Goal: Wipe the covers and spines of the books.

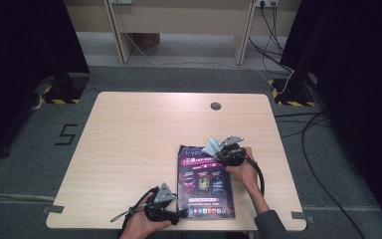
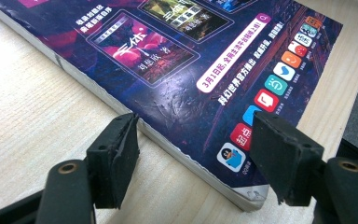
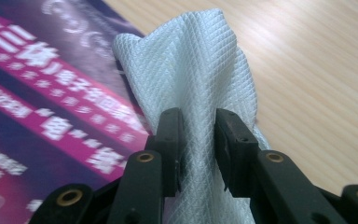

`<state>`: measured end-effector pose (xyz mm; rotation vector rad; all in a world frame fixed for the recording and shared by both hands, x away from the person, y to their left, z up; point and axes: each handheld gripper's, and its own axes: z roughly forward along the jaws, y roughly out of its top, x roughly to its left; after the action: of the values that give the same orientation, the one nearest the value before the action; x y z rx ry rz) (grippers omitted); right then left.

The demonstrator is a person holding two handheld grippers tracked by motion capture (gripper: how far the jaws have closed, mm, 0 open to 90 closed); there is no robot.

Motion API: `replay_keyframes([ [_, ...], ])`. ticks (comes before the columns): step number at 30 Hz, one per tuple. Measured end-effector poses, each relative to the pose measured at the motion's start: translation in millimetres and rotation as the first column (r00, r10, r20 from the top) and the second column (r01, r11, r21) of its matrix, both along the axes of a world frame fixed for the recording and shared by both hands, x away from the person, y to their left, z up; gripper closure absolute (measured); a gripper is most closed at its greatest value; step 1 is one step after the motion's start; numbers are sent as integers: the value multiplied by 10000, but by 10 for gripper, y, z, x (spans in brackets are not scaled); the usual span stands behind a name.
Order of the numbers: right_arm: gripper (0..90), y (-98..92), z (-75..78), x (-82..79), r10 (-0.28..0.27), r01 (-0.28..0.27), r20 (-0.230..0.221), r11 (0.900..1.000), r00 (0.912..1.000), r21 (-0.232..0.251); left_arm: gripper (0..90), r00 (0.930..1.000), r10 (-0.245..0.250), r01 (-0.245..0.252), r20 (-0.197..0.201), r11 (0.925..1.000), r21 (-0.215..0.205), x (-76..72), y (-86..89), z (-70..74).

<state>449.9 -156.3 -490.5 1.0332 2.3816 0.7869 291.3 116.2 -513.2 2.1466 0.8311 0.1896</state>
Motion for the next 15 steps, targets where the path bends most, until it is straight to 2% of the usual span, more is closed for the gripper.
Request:
replay_keyframes([
  [2,710,-56,0,31,-256,256,86,9996,9996,-84,319,10000,-32,32,-55,10000,-9,7,3,0],
  [3,713,-92,-4,51,-397,397,-19,9991,9992,164,318,10000,-13,13,-71,10000,-7,8,4,0],
  [5,720,-92,-8,49,-428,429,-33,9988,9991,217,318,10000,-10,10,-92,10000,-24,8,6,-2],
  [7,741,-46,-4,29,-362,362,76,9993,9993,-39,318,9999,-31,31,-104,10000,-27,12,6,-2],
  [8,738,-8,-1,13,-210,211,91,9996,9997,-168,316,9999,-23,23,-118,10000,-37,13,6,-2],
  [12,738,244,-9,-91,727,-728,-123,9973,9973,-113,314,9999,-39,38,-118,10000,-60,15,7,-4],
  [14,736,416,-7,-162,1395,-1392,-319,9902,9897,102,313,9999,-37,36,-117,10000,-50,14,9,-4],
  [15,737,544,-6,-226,1918,-1915,-399,9814,9806,110,314,9999,-32,32,-104,10000,-48,12,9,-5],
])
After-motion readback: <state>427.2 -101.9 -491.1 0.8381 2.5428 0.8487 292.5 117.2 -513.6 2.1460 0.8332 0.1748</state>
